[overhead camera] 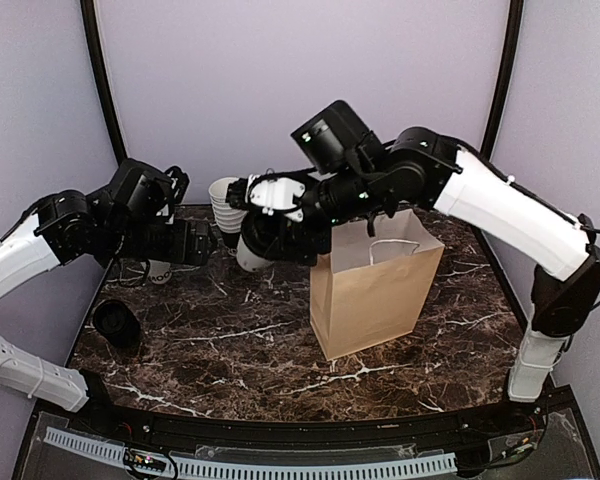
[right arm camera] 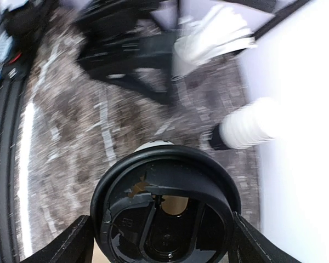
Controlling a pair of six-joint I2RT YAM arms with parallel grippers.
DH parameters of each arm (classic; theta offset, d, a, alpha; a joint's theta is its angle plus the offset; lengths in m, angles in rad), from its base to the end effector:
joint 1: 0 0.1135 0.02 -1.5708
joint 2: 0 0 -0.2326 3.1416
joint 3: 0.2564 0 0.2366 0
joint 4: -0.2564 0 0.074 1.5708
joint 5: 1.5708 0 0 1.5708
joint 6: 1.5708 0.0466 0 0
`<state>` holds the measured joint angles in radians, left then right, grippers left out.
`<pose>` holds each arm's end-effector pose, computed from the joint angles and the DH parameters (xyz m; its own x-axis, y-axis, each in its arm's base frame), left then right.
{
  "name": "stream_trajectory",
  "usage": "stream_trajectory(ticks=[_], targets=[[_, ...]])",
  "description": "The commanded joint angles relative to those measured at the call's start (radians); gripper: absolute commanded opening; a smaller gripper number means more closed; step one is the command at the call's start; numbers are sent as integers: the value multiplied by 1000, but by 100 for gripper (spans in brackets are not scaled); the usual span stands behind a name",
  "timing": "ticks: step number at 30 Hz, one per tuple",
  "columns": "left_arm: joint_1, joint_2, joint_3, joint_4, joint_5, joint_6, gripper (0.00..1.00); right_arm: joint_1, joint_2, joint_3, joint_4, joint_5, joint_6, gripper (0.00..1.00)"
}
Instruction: Pack the takeout coffee
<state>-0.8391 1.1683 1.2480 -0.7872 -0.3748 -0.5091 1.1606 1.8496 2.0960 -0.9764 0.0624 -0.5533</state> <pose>0.1740 -0.1682 0.3293 -0.6260 0.0183 -0.7796 0.2306 0.9593 -0.1627 0.1547 0.3484 0.3708 0.2450 -0.7519 -0.6121 -0.9027 0.0535 -0.4270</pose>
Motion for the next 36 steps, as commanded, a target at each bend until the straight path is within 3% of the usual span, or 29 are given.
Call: stream_trajectory(ticks=[1,5,8,13,19,23,28,32,36], targets=[[4,7,91,-17,-43,67,99,-64,-100,59,165,40,-37,78],[3,76,148,67,63,158,99,-124,-132,111,201,42,-30,77],[3,156,211,142,223,244,96,-170,-160,112,215,85,-48,76],[2,376,407,188,447,333,87,-279,-255,48,253,120,-49,76],[-4,574,617,212,584,373,83,-405,-404,-88,287,180,-61,76],[-15,681,740,190,647,396,78,-502,-509,-217,300,196,-69,76],[-27,818,920,89,689,435,65,-603,-609,-335,306,186,-94,76],[-40,841,945,45,716,459,57,-650,-653,-397,275,145,-86,76],[-54,804,918,20,637,452,60,-684,-658,-418,223,94,-82,75]])
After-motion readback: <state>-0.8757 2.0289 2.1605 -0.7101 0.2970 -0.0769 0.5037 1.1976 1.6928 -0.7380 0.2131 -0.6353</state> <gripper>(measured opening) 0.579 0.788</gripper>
